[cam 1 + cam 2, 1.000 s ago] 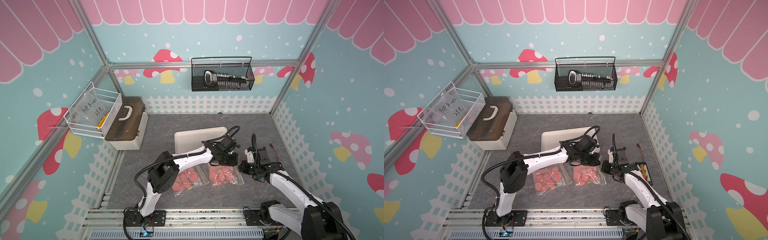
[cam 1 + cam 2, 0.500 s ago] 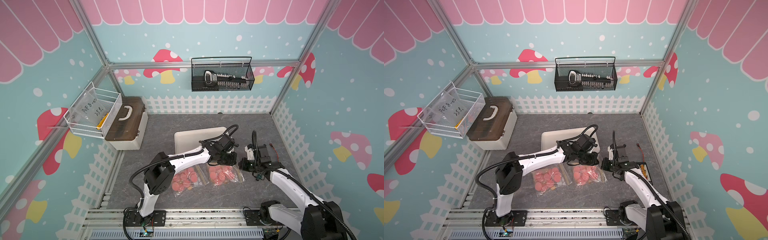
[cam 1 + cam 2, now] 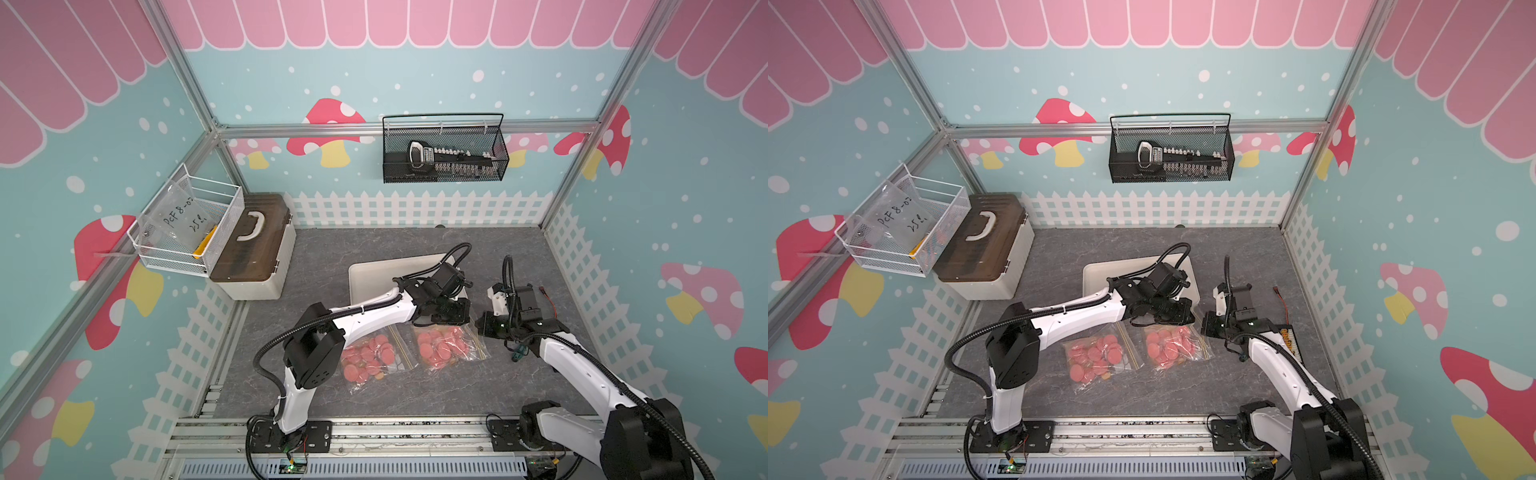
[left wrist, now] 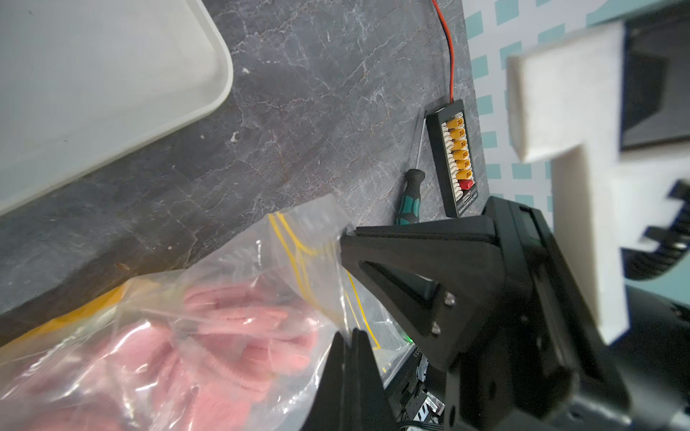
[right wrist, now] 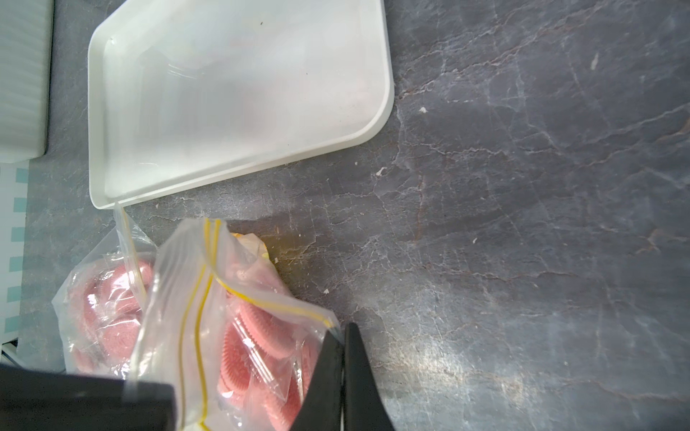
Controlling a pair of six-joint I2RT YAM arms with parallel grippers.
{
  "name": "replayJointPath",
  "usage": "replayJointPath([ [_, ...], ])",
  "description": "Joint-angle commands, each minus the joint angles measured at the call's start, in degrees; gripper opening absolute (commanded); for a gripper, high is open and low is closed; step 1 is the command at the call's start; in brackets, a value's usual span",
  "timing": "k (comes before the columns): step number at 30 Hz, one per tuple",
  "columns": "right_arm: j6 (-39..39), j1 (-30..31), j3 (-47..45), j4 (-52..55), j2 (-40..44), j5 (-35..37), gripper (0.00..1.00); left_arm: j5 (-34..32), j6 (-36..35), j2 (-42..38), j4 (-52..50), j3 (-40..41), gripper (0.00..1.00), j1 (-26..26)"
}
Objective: Pour cookies out of the ziploc bag
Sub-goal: Open the ziploc bag at the center of the board.
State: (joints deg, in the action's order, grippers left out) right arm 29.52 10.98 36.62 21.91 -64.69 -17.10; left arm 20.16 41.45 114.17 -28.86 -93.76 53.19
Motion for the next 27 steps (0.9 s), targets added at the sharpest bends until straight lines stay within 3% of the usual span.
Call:
replayJointPath([
  [1, -2.7, 0.1, 2.1, 1.6, -1.1, -1.1, 0.00, 0.8, -2.2, -2.6, -1.0, 0.4, 0.00, -0.5],
  [6, -4.0, 0.1, 3.2, 1.8, -1.5, -4.0, 0.01, 0.5, -3.3, -3.0, -1.1, 0.9, 0.00, -0.7],
  [14, -4.9, 0.1, 3.2, 2.6, -0.5, -8.3, 0.21, -0.2, -4.6, -3.3, -0.2, 2.8, 0.00, -1.9],
  [27, -4.2, 0.2, 0.0, 4.6, 1.8, -8.0, 0.24, -0.2, -4.9, -4.7, 0.4, 3.5, 0.00, -3.1],
])
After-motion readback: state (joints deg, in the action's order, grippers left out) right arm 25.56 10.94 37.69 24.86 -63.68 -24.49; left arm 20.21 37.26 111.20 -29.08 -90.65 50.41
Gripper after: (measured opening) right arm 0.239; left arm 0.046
